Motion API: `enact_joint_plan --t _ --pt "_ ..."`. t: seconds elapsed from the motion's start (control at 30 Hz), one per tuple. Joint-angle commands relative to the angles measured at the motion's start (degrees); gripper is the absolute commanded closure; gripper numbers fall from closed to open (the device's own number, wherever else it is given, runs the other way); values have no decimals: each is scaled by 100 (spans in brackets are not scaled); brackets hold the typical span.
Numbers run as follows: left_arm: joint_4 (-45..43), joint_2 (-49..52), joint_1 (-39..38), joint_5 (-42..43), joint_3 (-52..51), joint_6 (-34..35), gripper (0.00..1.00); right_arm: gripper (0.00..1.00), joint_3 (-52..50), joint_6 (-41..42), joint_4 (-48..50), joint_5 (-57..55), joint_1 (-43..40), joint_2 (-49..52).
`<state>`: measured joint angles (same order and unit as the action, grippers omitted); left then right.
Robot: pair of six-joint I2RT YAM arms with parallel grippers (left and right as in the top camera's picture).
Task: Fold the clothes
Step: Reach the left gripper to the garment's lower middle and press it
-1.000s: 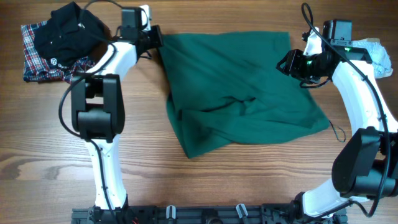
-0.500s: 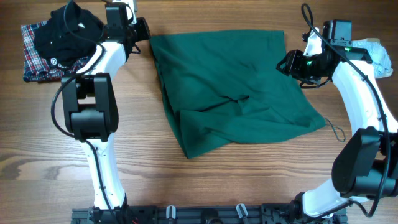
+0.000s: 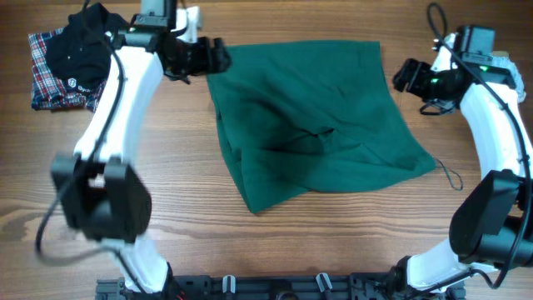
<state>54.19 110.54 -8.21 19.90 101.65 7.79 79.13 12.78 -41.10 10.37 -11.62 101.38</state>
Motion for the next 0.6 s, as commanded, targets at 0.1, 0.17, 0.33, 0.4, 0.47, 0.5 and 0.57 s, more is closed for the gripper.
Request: enact_joint_plan --t 0.1,0.17,0.33,0.4,0.47,0.5,0.57 --pt "1392 -380 -1248 136 -55 35 5 7 37 72 24 -87 -133 79" --pt "1388 -184 -1637 -439 -302 372 6 7 37 66 13 39 -133 79" --pt "1814 201 -1899 -509 -730 857 11 7 37 -68 -70 28 -144 79" --pt "2009 232 -1943 -452 -793 894 10 7 37 -63 -28 33 -153 79" --pt "2122 229 -2004 -457 -796 745 10 6 37 -81 22 31 -155 79" --pt "2203 229 -2039 -455 -796 706 9 6 37 -90 46 0 -160 79" --pt "2358 229 -2131 -455 -846 433 8 6 37 -223 81 -11 -179 79"
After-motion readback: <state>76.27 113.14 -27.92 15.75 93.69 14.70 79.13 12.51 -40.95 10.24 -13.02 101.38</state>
